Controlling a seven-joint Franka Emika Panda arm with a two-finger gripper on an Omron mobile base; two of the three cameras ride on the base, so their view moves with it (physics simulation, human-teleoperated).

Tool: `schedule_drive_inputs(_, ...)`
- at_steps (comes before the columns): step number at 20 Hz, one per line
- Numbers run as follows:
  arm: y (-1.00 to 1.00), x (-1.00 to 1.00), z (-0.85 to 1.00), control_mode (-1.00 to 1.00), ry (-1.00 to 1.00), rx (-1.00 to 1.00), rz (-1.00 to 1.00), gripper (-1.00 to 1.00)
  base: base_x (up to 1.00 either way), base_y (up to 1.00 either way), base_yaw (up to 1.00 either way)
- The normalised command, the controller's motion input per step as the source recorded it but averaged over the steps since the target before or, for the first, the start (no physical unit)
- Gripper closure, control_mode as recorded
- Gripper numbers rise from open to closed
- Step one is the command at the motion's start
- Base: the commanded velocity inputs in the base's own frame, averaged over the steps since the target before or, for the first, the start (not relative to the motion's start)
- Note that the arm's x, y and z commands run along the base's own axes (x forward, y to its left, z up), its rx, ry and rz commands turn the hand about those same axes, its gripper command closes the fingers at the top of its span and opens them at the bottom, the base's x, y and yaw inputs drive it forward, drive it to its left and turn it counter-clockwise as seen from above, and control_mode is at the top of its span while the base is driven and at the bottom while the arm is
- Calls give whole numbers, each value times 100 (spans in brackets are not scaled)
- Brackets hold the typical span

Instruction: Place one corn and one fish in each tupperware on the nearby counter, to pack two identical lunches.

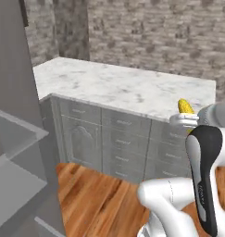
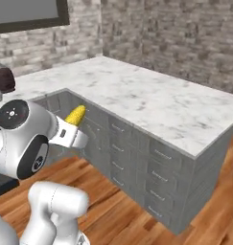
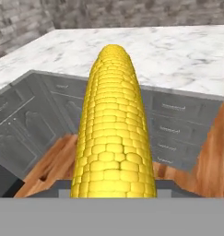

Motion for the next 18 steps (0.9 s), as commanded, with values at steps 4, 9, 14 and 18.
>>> schedule_drive_inputs(4,0,0,0,100,0,0,0,100,100,-15,60)
schedule_drive_inputs(9,0,0,0,100,0,0,0,100,99,-6,68)
schedule_drive_inputs(14,0,0,0,100,0,0,0,100,98,-5,69)
schedule_drive_inputs(18,0,0,0,100,0,0,0,100,80,0,68)
